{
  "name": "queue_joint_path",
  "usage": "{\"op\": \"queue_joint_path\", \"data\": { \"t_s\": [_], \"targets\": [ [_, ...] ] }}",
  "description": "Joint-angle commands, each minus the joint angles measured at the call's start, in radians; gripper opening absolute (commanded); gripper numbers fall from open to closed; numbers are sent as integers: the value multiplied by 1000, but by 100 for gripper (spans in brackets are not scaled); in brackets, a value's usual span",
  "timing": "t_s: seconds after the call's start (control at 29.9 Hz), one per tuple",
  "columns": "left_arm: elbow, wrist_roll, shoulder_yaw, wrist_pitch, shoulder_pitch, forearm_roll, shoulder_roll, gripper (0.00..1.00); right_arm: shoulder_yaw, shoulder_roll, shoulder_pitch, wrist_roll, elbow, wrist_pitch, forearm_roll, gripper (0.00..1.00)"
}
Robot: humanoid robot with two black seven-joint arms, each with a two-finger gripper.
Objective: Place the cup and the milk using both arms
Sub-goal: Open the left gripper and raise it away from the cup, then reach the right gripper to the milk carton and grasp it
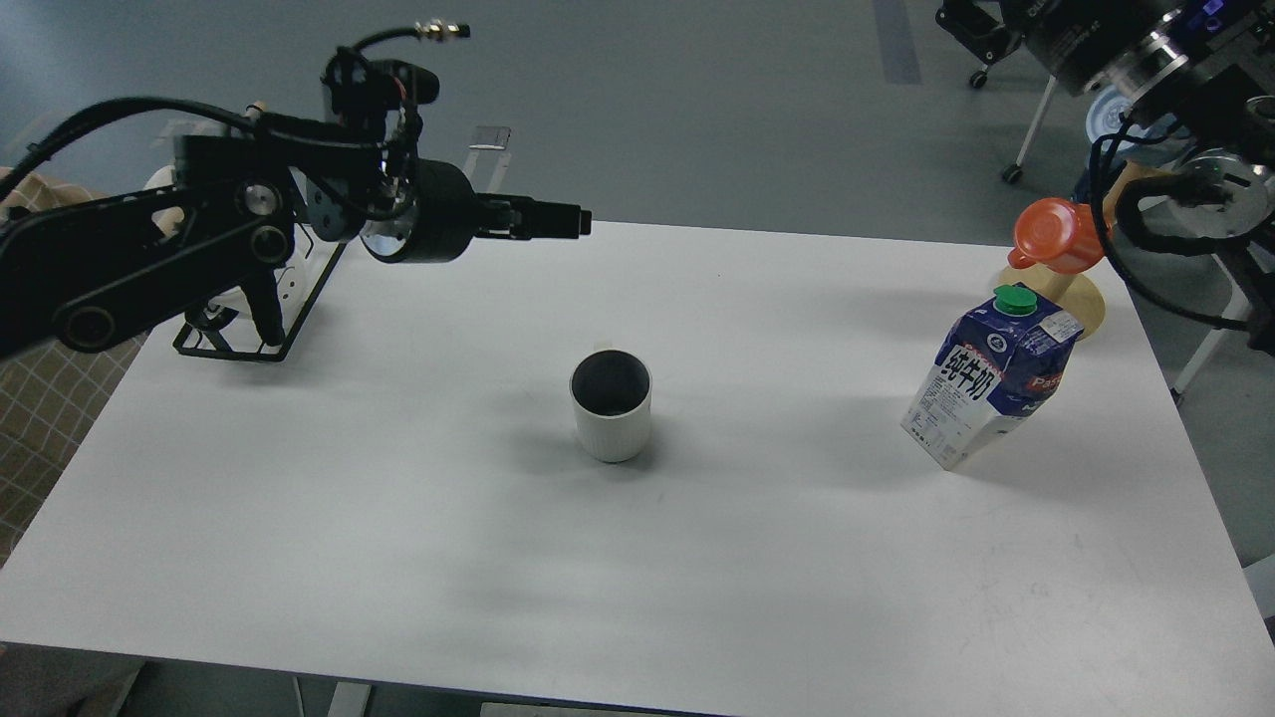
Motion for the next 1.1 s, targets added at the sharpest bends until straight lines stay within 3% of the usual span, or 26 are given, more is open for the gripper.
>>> {"op": "queue_joint_path", "data": {
  "t_s": [0.0,0.13,0.4,0.53,0.67,0.87,1.07],
  "targets": [
    [2,-2,-178,0,18,-80,10,98,-7,-105,13,0,80,0,-9,100],
    [2,-2,-318,0,55,-134,-18,98,-20,-263,14,0,201,0,-56,100],
    [10,-22,-344,0,127,-341,-58,98,-59,-577,-45,0,454,-18,-254,100],
    [10,-83,-375,288,163,-451,-119,98,-61,-732,-92,0,571,-94,-401,100],
    [10,-111,-395,418,169,-451,-127,98,-67,-820,-101,0,628,-153,-562,100],
    [10,-114,-397,522,170,-450,-157,98,-119,-933,-144,0,708,-324,-832,100],
    [4,-114,-432,544,227,-453,-165,98,-352,-958,-193,0,726,-662,-1032,100]
  ]
}}
